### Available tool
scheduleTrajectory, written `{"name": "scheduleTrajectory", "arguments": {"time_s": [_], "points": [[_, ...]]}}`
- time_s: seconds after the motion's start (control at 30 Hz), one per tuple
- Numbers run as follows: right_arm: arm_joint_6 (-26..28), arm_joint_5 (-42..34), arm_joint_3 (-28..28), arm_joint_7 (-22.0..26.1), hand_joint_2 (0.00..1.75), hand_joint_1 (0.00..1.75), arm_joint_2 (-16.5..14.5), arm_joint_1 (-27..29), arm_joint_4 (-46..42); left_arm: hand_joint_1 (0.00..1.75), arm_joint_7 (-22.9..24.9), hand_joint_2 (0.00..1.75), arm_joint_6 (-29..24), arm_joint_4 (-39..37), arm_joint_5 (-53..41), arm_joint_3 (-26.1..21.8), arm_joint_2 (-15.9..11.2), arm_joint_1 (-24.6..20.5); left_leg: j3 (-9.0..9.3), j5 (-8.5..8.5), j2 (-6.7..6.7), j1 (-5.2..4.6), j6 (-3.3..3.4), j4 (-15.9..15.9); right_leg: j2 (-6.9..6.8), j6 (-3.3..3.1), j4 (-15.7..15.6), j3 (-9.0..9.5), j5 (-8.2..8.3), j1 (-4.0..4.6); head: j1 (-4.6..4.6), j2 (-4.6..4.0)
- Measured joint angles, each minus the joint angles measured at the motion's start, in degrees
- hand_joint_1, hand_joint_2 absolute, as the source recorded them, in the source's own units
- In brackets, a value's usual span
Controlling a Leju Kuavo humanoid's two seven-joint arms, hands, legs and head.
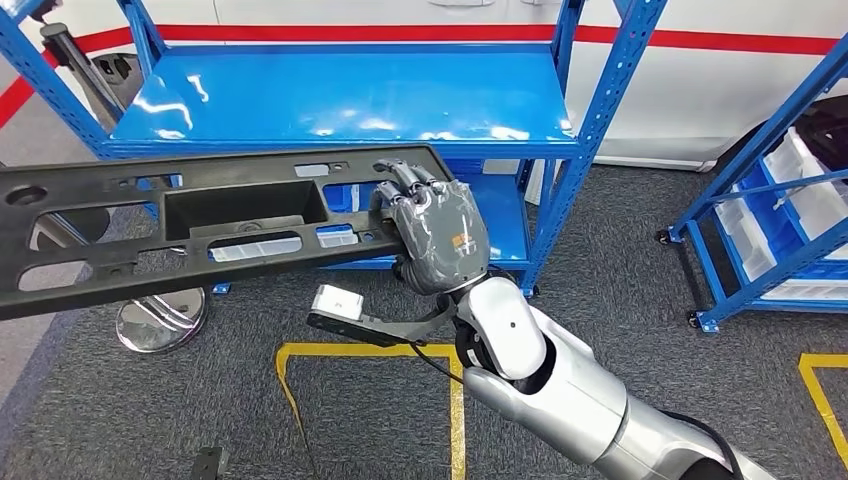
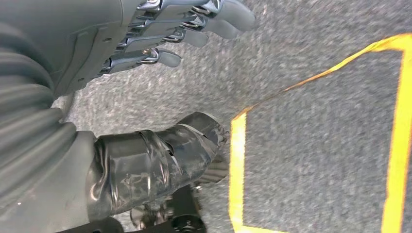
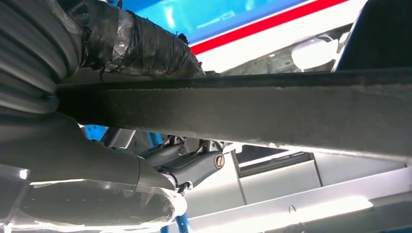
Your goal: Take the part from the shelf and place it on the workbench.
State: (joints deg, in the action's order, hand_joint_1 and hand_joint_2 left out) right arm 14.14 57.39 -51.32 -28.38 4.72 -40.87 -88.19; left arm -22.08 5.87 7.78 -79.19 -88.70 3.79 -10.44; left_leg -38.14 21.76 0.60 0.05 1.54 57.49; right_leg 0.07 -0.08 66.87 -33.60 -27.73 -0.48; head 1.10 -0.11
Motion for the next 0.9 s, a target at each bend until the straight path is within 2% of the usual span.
{"name": "scheduleTrajectory", "arguments": {"time_s": [0.03, 0.07, 0.1, 0.13, 0.17, 0.2, 0.23, 0.3, 0.33, 0.37, 0.4, 0.43, 0.47, 0.5, 0.53, 0.57, 0.63, 0.7, 0.77, 0.83, 0.87, 0.9], "points": [[-0.1, 0.0, 0.0, -0.1, 1.75, 1.75, 0.0, -0.1, 0.0, 0.00, 0.0, 1.75, 0.1, 0.0, 0.0, 0.0, 0.0, 0.1, -0.60, -0.38, -0.01, -0.01, -0.31, 0.4, 0.03, -0.14, -3.5, 2.37, -1.05, 0.15, 0.01, 0.00], [-0.1, 0.0, 0.0, -0.1, 1.75, 1.75, 0.0, -0.1, 0.0, 0.00, 0.1, 1.75, 0.1, 0.0, 0.0, 0.0, 0.0, 0.1, -0.98, -0.77, -0.01, -0.01, -0.63, 0.7, 0.08, -0.27, -6.0, 3.91, -2.14, 0.32, -0.06, 0.00], [-0.1, 0.0, 0.0, -0.1, 1.75, 1.75, -0.1, -0.2, 0.0, 0.00, 0.1, 1.75, 0.1, 0.0, 0.0, 0.0, 0.0, 0.2, -1.22, -1.24, -0.02, 0.02, -0.97, 0.8, 0.13, -0.41, -7.3, 4.46, -2.60, 0.56, -0.12, 0.00], [-0.2, -0.1, 0.0, -0.1, 1.75, 1.75, -0.1, -0.2, 0.0, 0.00, 0.1, 1.75, 0.1, 0.0, 0.0, 0.0, 0.0, 0.2, -1.36, -1.67, -0.09, 0.11, -1.32, 0.8, 0.09, -0.70, -7.4, 4.06, -2.22, 0.53, -0.21, 0.00], [-0.4, -0.1, 0.0, -0.1, 1.75, 1.75, -0.1, -0.3, 0.0, 0.00, 0.1, 1.75, 0.1, 0.0, 0.0, 0.0, 0.0, 0.2, -1.69, -1.35, -0.20, 0.23, -1.64, 1.0, 0.01, -1.05, -7.6, 3.76, -1.65, 0.45, -0.26, 0.00], [-0.6, -0.3, 0.0, -0.2, 1.75, 1.75, -0.1, -0.3, 0.0, 0.00, 0.2, 1.75, 0.1, 0.0, 0.0, 0.0, 0.0, 0.3, -2.20, -0.11, -0.31, 0.35, -1.99, 2.0, -0.10, -1.51, -7.8, 3.33, -1.05, 0.36, -0.16, 0.00], [-0.9, -0.5, 0.0, -0.2, 1.75, 1.75, -0.1, -0.4, 0.0, 0.00, 0.2, 1.75, 0.1, 0.0, 0.0, 0.0, 0.0, 0.3, -2.97, 2.09, -0.41, 0.48, -2.32, 4.1, -0.21, -1.91, -7.9, 2.78, -0.43, 0.21, -0.06, 0.00], [-1.4, -1.1, 0.0, -0.3, 1.75, 1.75, -0.1, -0.4, 0.0, 0.00, -0.1, 1.75, 0.2, 0.0, 0.1, 0.0, 0.1, 0.3, -4.87, 7.17, -0.44, 0.71, -2.88, 10.9, -0.27, -2.31, -7.9, 1.49, 0.62, 0.30, 0.13, 0.00], [-1.6, -1.4, 0.0, -0.4, 1.75, 1.75, -0.1, -0.4, 0.0, 0.00, -0.5, 1.75, 0.2, 0.0, 0.1, 0.0, 0.1, 0.3, -5.62, 8.43, -0.43, 0.78, -3.05, 14.4, -0.27, -2.32, -7.9, 0.76, 1.12, 0.36, 0.14, 0.00], [-1.9, -1.8, 0.0, -0.5, 1.75, 1.75, -0.1, -0.4, 0.0, 0.00, -0.9, 1.75, 0.1, 0.0, 0.1, 0.0, 0.1, 0.3, -5.82, 8.33, -0.43, 0.80, -3.14, 16.7, -0.27, -2.28, -7.9, 0.07, 1.61, 0.39, 0.13, 0.00], [-2.1, -2.1, 0.0, -0.5, 1.75, 1.75, -0.1, -0.4, 0.0, 0.00, -1.2, 1.75, 0.0, 0.0, 0.1, 0.0, 0.1, 0.3, -5.21, 7.15, -0.43, 0.80, -3.14, 17.3, -0.27, -2.20, -7.8, -0.59, 2.09, 0.41, 0.14, 0.00], [-2.3, -2.4, 0.0, -0.6, 1.75, 1.75, -0.1, -0.4, 0.0, 0.00, -1.3, 1.75, -0.2, 0.0, 0.1, 0.0, 0.1, 0.3, -3.61, 5.52, -0.43, 0.80, -3.04, 15.8, -0.26, -2.08, -7.8, -1.13, 2.52, 0.41, 0.14, 0.00], [-2.4, -2.8, 0.0, -0.6, 1.75, 1.75, -0.1, -0.4, 0.0, 0.00, -1.3, 1.75, -0.3, 0.0, 0.1, 0.0, 0.0, 0.3, -1.02, 4.34, -0.43, 0.80, -2.88, 12.5, -0.24, -1.92, -7.8, -1.54, 2.89, 0.41, 0.15, 0.00], [-2.4, -3.3, 0.0, -0.5, 1.75, 1.75, -0.1, -0.4, -0.1, 0.00, -1.3, 1.75, -0.5, 0.0, 0.1, 0.0, 0.0, 0.3, 1.98, 4.10, -0.47, 0.69, -2.64, 8.3, -0.23, -1.71, -7.8, -1.88, 3.20, 0.46, 0.14, 0.00], [-2.5, -3.9, 0.0, -0.5, 1.75, 1.75, -0.1, -0.5, -0.2, 0.00, -1.3, 1.75, -0.6, 0.0, 0.0, 0.0, 0.0, 0.3, 4.50, 4.55, -0.52, 0.54, -2.37, 4.5, -0.23, -1.41, -7.8, -2.09, 3.48, 0.50, 0.13, 0.00], [-2.4, -4.5, 0.0, -0.4, 1.75, 1.75, -0.1, -0.5, -0.2, 0.00, -1.3, 1.75, -0.7, 0.0, 0.0, 0.0, 0.0, 0.3, 6.18, 5.27, -0.56, 0.37, -2.12, 1.8, -0.25, -1.09, -7.8, -2.25, 3.76, 0.54, 0.13, 0.00], [-2.4, -5.3, 0.0, -0.3, 1.75, 1.75, -0.1, -0.6, -0.4, 0.00, -1.3, 1.75, -0.8, 0.0, 0.0, 0.0, -0.1, 0.3, 6.80, 5.84, -0.61, 0.13, -1.58, 0.0, -0.28, -0.42, -7.8, -2.49, 4.29, 0.51, 0.09, 0.00], [-2.4, -5.5, 0.0, -0.3, 1.75, 1.75, 0.0, -0.6, -0.5, 0.00, -1.3, 1.75, -0.9, 0.0, 0.0, 0.0, -0.1, 0.3, 6.71, 5.28, -0.44, 0.24, -0.77, -0.5, -0.20, 0.07, -6.7, -3.09, 3.44, 0.44, 0.03, 0.00], [-2.4, -5.6, 0.0, -0.3, 1.75, 1.75, 0.0, -0.6, -0.5, 0.00, -1.3, 1.75, -0.9, 0.0, -0.1, 0.0, -0.1, 0.3, 6.48, 4.73, -0.24, 0.29, 0.00, -0.7, -0.12, 0.32, -1.7, -5.23, 0.09, 0.44, -0.02, 0.00], [-2.4, -5.9, 0.0, -0.3, 1.75, 1.75, 0.1, -0.5, -0.5, 0.00, -1.3, 1.75, -0.9, 0.0, -0.1, 0.0, -0.1, 0.3, 5.91, 4.52, -0.19, 0.11, 0.33, -0.5, -0.12, 0.44, 5.8, -8.27, -3.41, 0.47, -0.04, 0.00], [-2.4, -6.0, 0.0, -0.2, 1.75, 1.75, 0.1, -0.4, -0.5, 0.00, -1.2, 1.75, -1.0, 0.0, -0.1, 0.0, -0.1, 0.4, 5.64, 4.47, -0.20, 0.02, 0.40, -0.3, -0.12, 0.45, 8.0, -9.06, -3.99, 0.47, -0.04, 0.00], [-2.4, -6.1, 0.0, -0.2, 1.75, 1.75, 0.1, -0.3, -0.5, 0.00, -1.2, 1.75, -1.0, 0.0, -0.1, 0.0, -0.1, 0.4, 5.41, 4.45, -0.25, -0.05, 0.44, -0.1, -0.12, 0.39, 8.4, -8.96, -3.61, 0.47, -0.04, 0.00]]}}
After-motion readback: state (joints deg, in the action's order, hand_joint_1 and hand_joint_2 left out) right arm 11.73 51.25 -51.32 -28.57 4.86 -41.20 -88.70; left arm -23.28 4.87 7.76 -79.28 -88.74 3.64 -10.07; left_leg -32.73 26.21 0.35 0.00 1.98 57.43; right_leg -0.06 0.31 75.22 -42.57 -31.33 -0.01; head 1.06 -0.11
